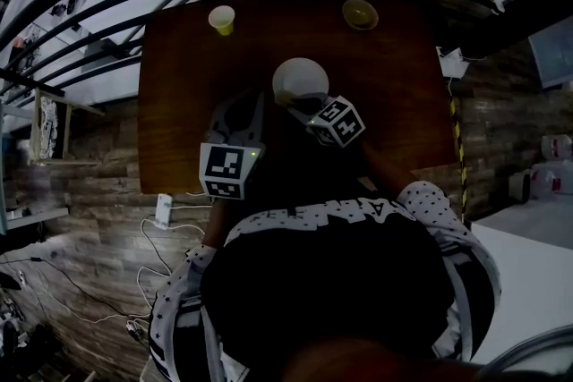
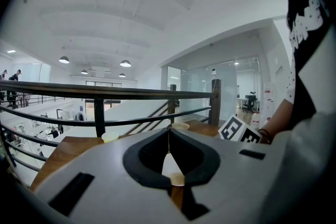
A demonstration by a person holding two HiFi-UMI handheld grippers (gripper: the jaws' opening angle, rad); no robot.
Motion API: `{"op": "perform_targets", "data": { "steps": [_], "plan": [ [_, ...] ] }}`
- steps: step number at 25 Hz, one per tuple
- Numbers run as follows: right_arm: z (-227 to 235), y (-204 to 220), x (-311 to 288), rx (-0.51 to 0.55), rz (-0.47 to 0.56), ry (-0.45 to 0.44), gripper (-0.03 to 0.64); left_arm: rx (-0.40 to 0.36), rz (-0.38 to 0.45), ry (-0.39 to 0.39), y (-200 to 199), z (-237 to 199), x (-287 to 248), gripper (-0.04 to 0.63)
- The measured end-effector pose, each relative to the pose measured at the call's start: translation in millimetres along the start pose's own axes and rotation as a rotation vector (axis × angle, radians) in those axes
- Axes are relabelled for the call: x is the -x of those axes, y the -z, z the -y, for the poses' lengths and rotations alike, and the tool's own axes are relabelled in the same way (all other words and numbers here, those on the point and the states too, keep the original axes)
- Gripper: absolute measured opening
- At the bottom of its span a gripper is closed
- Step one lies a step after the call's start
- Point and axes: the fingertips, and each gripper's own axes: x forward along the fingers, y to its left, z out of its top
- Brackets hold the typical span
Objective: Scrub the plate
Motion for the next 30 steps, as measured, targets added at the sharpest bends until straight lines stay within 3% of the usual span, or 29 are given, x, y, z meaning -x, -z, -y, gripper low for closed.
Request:
{"op": "perform_targets", "data": {
  "steps": [14,23,30],
  "plan": [
    [21,-15,8,-0.024,0.055,0.038,0.049,-0.003,-0.002,0.001,-3,-2,-4,0.014],
    [73,-26,16,-0.011,0.089,0.174,0.049,0.004,-0.011,-0.011,0,-7,-3,0.014],
    [95,-32,17,-0.009,0.104,0.214,0.049,0.007,-0.016,-0.01,1,-6,-5,0.014]
  ]
}}
